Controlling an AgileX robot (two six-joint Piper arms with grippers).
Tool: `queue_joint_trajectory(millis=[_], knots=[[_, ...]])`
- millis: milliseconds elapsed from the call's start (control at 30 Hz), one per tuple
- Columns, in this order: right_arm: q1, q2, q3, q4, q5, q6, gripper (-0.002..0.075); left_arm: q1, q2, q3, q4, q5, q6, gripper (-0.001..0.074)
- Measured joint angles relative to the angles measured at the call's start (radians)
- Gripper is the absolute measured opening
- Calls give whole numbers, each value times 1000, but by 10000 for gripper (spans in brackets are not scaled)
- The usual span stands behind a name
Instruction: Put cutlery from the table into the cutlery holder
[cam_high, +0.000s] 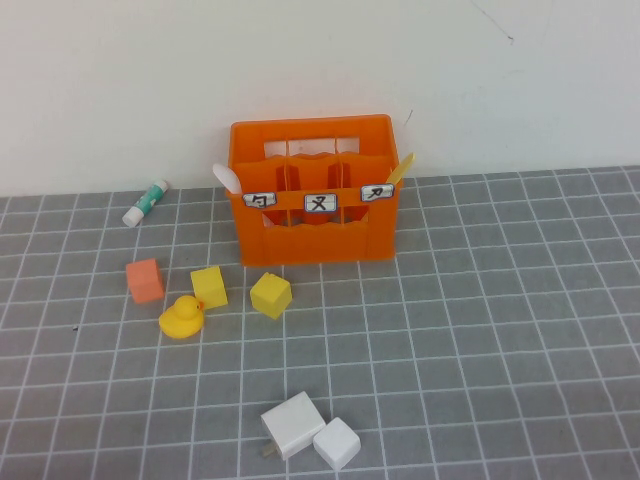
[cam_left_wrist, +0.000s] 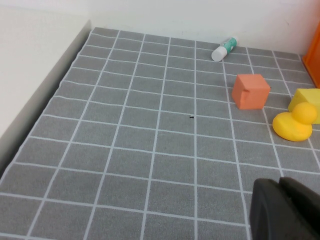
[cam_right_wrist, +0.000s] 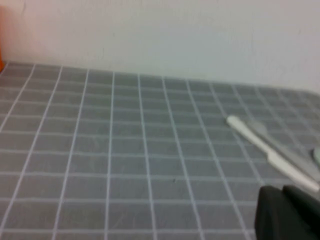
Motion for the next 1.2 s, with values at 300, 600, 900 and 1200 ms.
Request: queue_joint_trajectory(millis=[300,600,900,1200], knots=[[99,0,-2,-66,97,158,-3,0,0,0,0,0,0,-1],[106,0,-2,-68,102,165,-3,0,0,0,0,0,0,-1],[110,0,-2,-68,103,165,-3,0,0,0,0,0,0,-1],[110,0,-2,-70,104,165,-3,0,0,0,0,0,0,-1]])
